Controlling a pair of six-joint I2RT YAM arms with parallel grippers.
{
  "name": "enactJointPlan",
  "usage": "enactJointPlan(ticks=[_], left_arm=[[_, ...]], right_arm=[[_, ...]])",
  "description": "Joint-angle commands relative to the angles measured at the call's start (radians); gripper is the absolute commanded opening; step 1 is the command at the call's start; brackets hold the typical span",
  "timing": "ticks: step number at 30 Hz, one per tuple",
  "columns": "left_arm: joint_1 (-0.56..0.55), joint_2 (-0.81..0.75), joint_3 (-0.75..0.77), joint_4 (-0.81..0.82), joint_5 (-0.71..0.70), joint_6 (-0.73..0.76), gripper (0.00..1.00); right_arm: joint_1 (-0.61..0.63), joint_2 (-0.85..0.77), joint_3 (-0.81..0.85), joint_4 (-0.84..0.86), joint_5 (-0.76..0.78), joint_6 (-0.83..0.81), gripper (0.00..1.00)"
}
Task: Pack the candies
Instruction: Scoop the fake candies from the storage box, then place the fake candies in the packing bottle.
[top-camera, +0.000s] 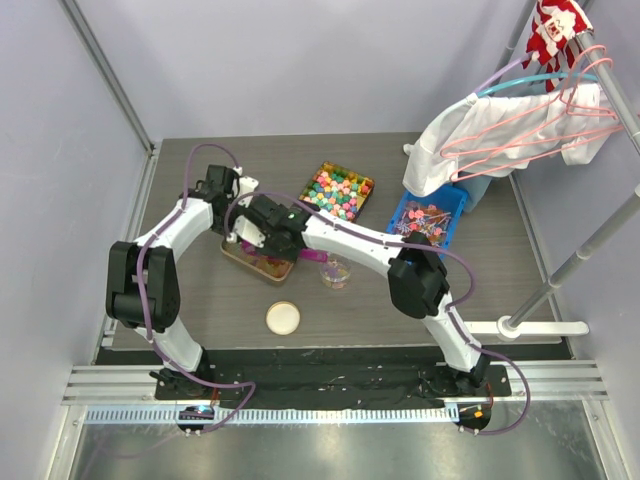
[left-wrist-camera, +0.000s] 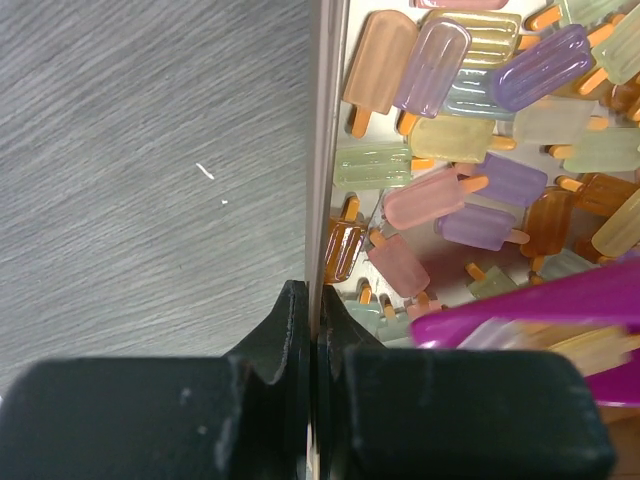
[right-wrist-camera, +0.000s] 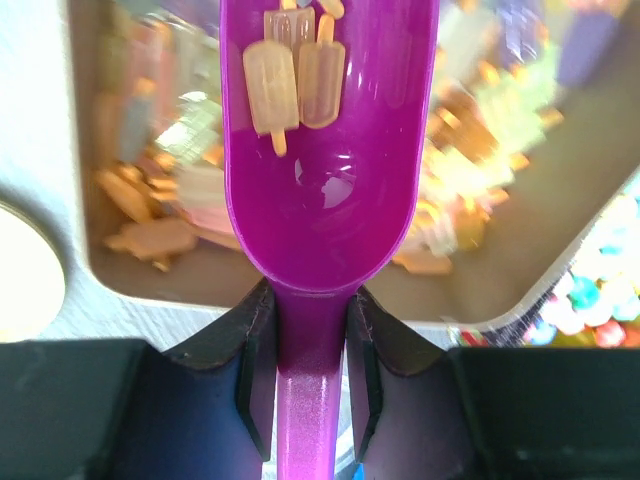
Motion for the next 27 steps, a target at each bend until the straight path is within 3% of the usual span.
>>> enactJointPlan(ticks=[1,11,16,27], left_arm=[[-0.002,-0.071,0.035,0.068,0.059,-0.028,0.00],[0.003,-0.066,0.035,0.067,0.059,-0.030,0.00],[0.009,-0.064,0.034,0.067,0.058,-0.030,0.00],[0.015,-0.055,0.034,0.068,0.052,-0.025,0.00]], right_arm=[[-0.040,-0.121,-0.049,0.078,0.036,0.028,0.01],[-0.119,-0.227,-0.160,0.107,0.034,0.007,0.01],[-0.157,-0.353,-0.270,0.092,0.008,-0.059,0.01],[-0.191,-0.595,-0.512,-0.107,-0.039,-0.235,0.01]])
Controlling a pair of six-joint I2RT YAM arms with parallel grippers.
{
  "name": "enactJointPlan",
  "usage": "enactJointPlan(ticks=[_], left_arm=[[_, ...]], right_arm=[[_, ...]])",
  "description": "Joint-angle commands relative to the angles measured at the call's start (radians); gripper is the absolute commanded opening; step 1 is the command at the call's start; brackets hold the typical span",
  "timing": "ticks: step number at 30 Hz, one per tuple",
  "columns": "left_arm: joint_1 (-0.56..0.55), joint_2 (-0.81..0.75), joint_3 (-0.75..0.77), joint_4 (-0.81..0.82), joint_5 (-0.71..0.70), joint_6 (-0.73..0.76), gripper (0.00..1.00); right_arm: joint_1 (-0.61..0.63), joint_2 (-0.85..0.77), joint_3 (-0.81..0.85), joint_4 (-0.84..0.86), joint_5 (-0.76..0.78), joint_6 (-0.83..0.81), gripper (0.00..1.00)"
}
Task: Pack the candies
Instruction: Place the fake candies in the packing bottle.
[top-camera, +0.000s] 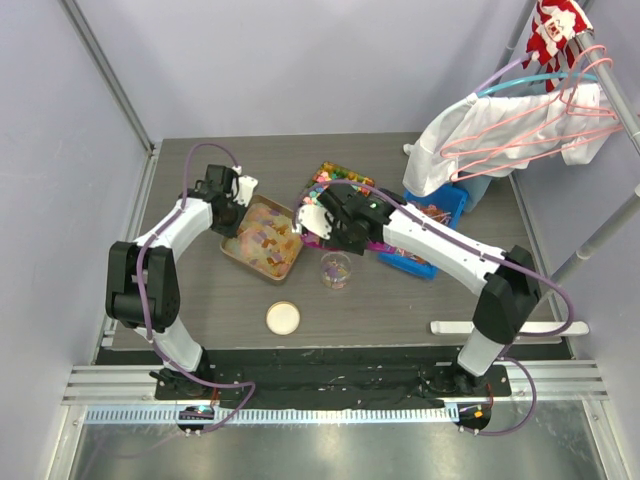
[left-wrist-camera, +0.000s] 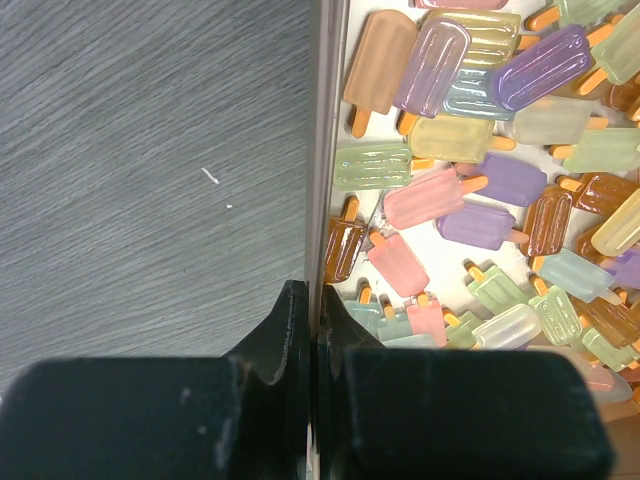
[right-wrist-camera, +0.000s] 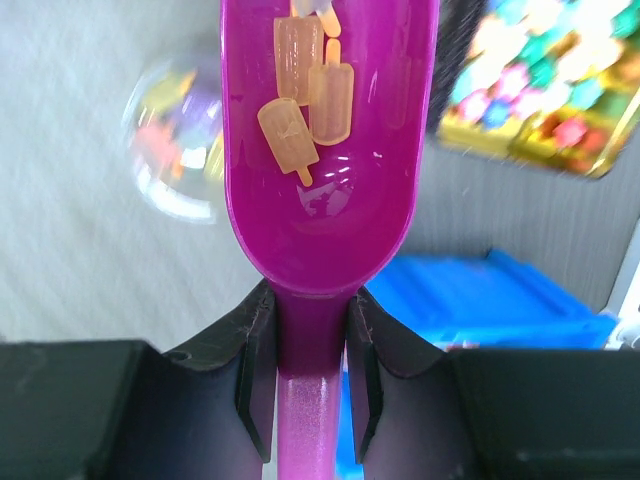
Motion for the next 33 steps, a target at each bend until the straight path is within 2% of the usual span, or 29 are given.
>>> enactJointPlan(ticks=[1,11,22,33], left_arm=[[0.008,-0.055,0.034,0.058,0.049,-0.024,0.00],[0.022,-0.060,0.034,0.058,0.039,-0.019,0.00],[0.030,-0.058,0.031,0.058,0.029,-0.012,0.00],[0.031,-0.054,0.032,0.058,0.043,-0.015,0.00]], right_arm=[[-0.012,-0.102,-0.071,-0.106,-0.037,-0.093,0.01],[-0.024,-0.173,-0.128,-0.254,0.027,-0.184,0.01],[-0.022,-0.058,-0.070,-0.343,0.175,-0.253,0.01],[0.008,0.065,0.084,-0.435,0.277,-0.233,0.01]])
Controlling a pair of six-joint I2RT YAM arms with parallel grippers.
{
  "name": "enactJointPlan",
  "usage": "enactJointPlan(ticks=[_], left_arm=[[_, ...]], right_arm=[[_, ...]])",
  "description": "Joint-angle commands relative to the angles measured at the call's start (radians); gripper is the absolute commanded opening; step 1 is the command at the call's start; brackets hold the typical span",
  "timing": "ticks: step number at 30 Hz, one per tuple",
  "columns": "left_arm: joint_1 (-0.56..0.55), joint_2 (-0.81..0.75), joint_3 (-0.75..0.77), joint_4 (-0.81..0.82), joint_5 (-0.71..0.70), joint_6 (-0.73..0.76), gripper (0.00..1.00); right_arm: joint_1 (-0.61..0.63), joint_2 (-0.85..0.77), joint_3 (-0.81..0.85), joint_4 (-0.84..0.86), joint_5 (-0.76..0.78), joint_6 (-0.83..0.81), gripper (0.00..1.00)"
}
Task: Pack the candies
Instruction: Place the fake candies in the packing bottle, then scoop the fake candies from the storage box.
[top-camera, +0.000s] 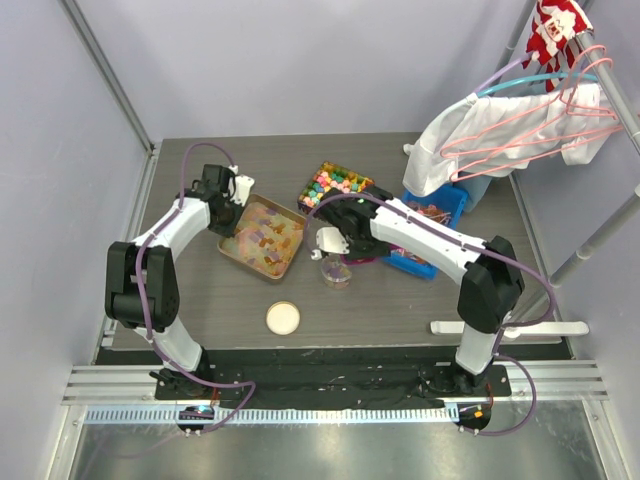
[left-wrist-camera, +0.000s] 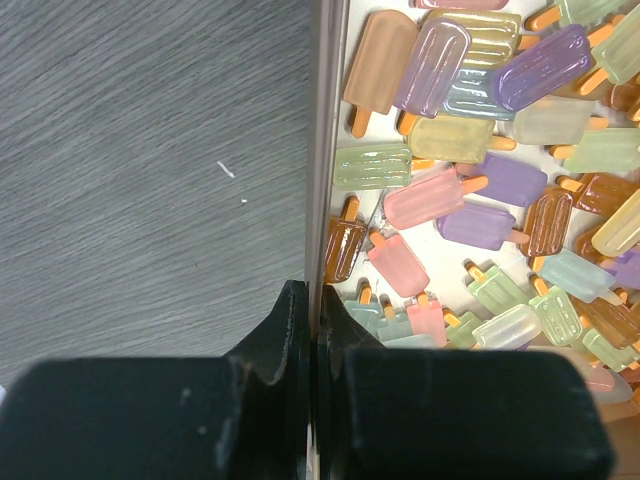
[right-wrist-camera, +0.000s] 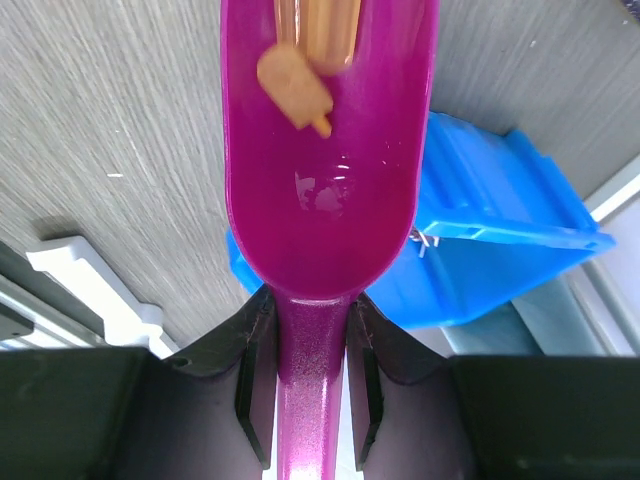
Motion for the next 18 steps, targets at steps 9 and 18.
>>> enactJointPlan(ticks=[9,18], left_arm=[[0.009,-0.051,0.034,0.060,0.053,-0.020,0.00],[0.009,-0.046,0.034,0.057,0.070,-0.023,0.00]], right_arm=[[0.069,0.025,0.099,-0.147,0.109,-0.004,0.01],[0.095,0.007,0.106,-0.146,0.145,-0.002,0.01]])
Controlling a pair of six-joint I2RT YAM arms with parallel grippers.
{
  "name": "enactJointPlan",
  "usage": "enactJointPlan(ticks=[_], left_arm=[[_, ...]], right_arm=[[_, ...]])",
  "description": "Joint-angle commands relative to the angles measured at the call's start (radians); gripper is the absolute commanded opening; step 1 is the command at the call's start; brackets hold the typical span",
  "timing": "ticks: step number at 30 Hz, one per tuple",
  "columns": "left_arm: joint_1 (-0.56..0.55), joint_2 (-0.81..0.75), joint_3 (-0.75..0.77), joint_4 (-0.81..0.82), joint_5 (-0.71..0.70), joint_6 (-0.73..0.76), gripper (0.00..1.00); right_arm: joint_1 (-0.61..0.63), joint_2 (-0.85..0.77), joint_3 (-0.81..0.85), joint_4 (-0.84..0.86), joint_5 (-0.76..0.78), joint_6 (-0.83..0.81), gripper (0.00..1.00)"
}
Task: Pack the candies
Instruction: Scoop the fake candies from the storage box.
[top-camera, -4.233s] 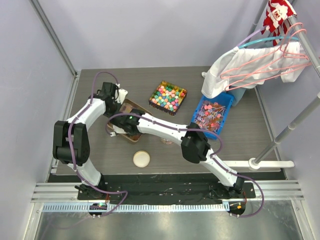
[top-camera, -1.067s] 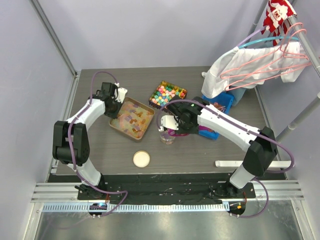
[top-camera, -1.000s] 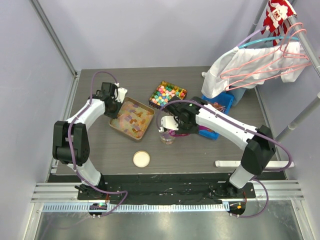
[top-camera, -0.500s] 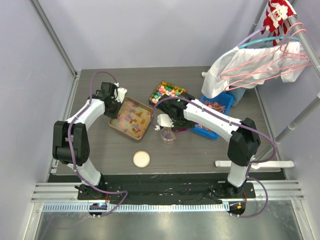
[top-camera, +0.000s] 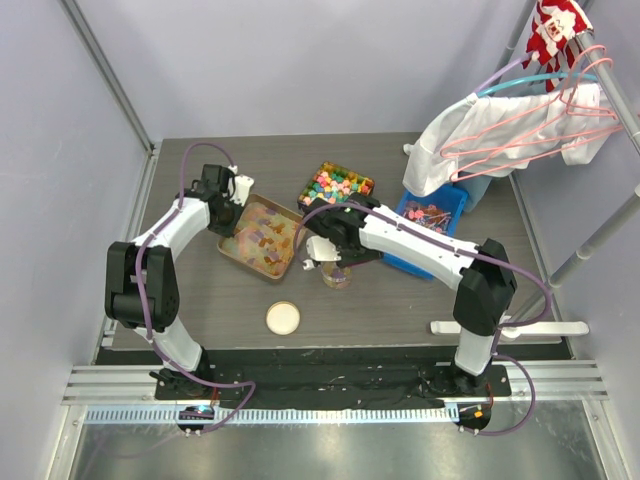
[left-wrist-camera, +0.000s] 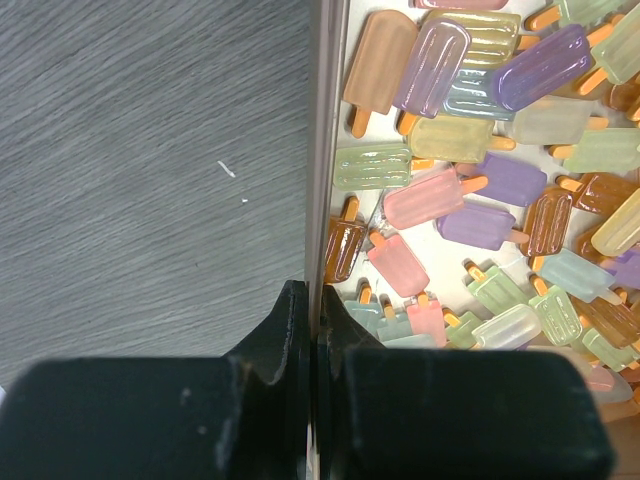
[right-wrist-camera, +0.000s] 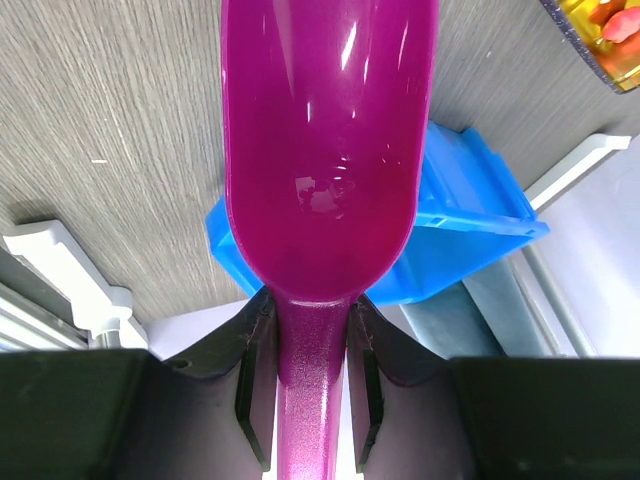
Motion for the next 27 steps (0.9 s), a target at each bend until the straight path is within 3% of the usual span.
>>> enactJointPlan(ticks=[1,5,13,27], left_arm=[[0.006,-0.046,0.034,0.056,0.072,-0.027,0.00],[0.006,-0.049,0.037,0.056,0.073,-0.032,0.00],[0.006,-0.045,0.041,0.038,0.101,-0.036,0.00],[0.004,-0.052,0.046,0.029,0.081,-0.038,0.00]], right_arm=[[0.004,-0.031,0.065,-0.081,0.051,-0.013,0.01],[0.004,-0.006,0.124,0.054,0.120,-0.012,0.01],[0.056,0.144,0.322,0.149,0.278,-0.074,0.01],[0.176,0.342,0.357,0.439,0.576,-0.350,0.01]])
